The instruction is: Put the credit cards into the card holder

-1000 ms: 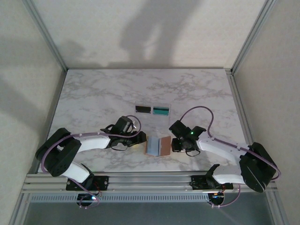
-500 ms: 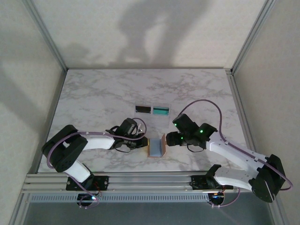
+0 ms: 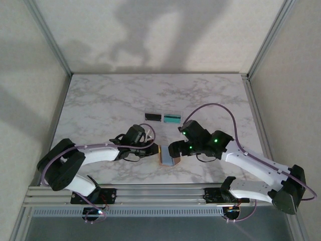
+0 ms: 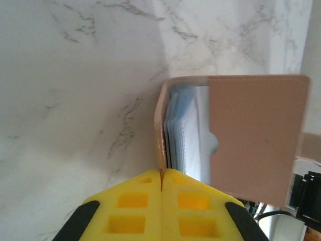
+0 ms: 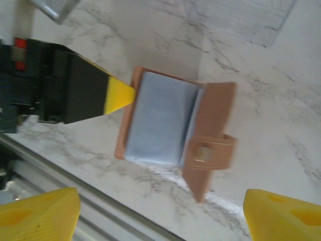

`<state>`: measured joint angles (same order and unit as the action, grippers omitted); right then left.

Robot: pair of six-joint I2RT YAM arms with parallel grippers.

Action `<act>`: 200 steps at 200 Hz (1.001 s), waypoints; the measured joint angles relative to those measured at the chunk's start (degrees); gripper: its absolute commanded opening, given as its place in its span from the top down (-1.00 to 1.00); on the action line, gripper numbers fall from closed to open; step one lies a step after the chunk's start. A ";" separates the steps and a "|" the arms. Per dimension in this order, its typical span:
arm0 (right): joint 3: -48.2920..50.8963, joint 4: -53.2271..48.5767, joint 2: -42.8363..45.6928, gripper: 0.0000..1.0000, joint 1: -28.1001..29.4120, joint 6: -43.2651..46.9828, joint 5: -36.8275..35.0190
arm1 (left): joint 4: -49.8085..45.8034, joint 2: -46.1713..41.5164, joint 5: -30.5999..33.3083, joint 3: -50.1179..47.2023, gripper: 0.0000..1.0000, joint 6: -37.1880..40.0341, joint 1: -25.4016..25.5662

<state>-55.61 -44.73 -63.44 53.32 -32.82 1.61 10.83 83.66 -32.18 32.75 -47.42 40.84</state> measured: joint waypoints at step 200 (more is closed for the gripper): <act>8.68 20.39 -17.70 -0.22 0.83 -2.97 8.66 | -1.25 -1.01 0.22 0.02 1.00 -0.66 0.02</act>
<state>-46.94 -24.34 -81.14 54.15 -35.79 10.26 9.58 82.65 -31.97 32.77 -48.07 40.86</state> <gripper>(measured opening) 0.605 0.043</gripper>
